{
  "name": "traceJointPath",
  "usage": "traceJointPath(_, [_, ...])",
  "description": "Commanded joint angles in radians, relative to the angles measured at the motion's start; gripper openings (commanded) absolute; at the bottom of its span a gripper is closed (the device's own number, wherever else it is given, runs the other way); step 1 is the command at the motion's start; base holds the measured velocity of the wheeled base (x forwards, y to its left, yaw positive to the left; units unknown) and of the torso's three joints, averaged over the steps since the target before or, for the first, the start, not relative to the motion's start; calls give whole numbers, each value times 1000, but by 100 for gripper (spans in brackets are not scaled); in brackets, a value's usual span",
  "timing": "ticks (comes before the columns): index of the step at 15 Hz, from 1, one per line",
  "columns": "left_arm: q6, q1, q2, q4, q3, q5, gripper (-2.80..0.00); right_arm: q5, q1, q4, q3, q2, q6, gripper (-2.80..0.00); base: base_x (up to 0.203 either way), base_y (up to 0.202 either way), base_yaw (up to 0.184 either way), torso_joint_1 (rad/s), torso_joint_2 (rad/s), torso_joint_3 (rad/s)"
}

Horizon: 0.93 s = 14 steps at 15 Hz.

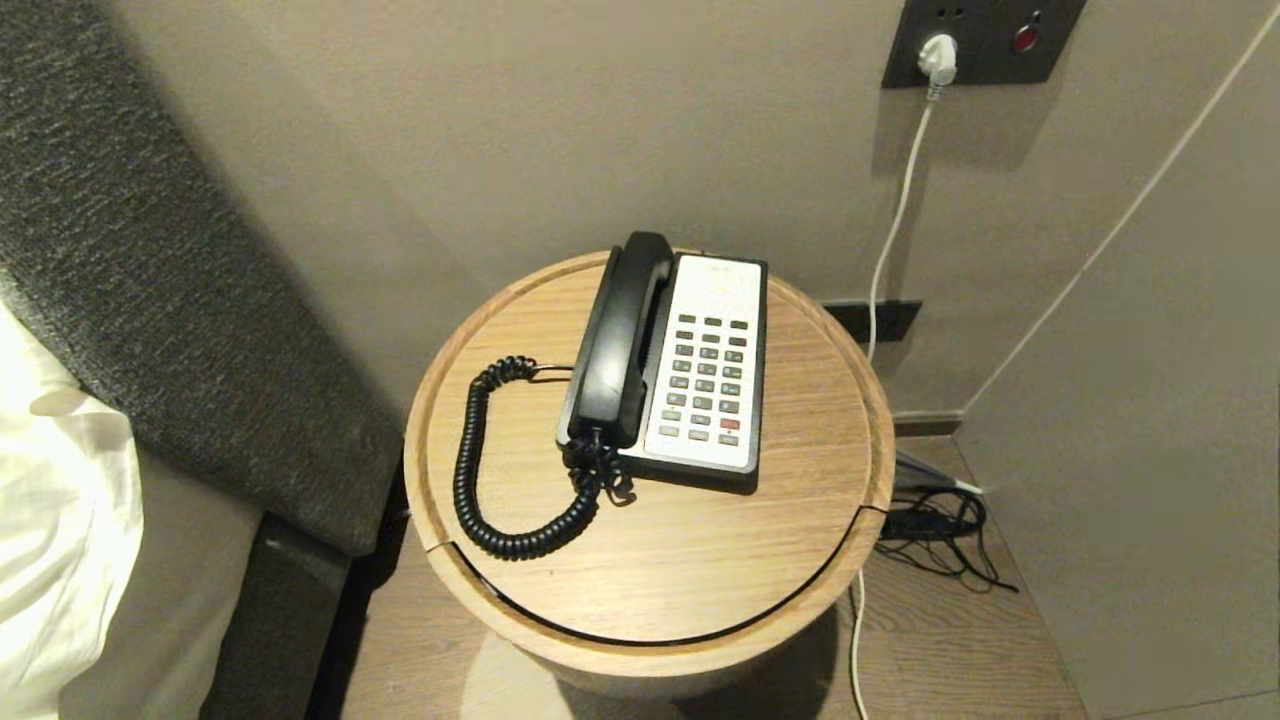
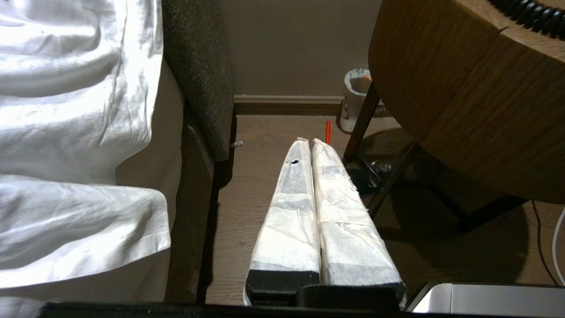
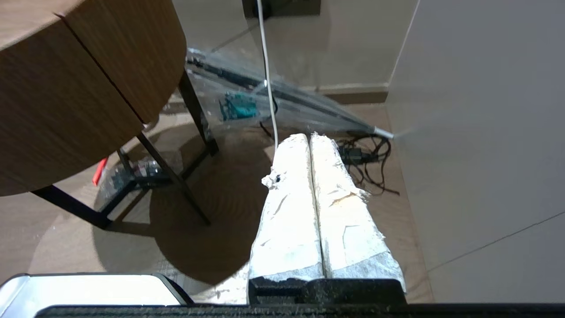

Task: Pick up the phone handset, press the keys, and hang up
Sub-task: Pick up the desk phone handset

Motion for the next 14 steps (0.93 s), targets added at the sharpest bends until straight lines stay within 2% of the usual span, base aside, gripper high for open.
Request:
traceJointPath(1, [13,0,0,2,2,-1,-280,0,0,-1,0,1,-1,-280,0,0,0,3,7,-95])
traceJointPath(13, [-1,0,0,2,2,-2,-280,0,0,-1,0,1,-1,-280,0,0,0,0,0,-6])
traceJointPath(14, [19,0,0,2,0,-1,-280,0,0,-1,0,1,-1,-280,0,0,0,0,0,0])
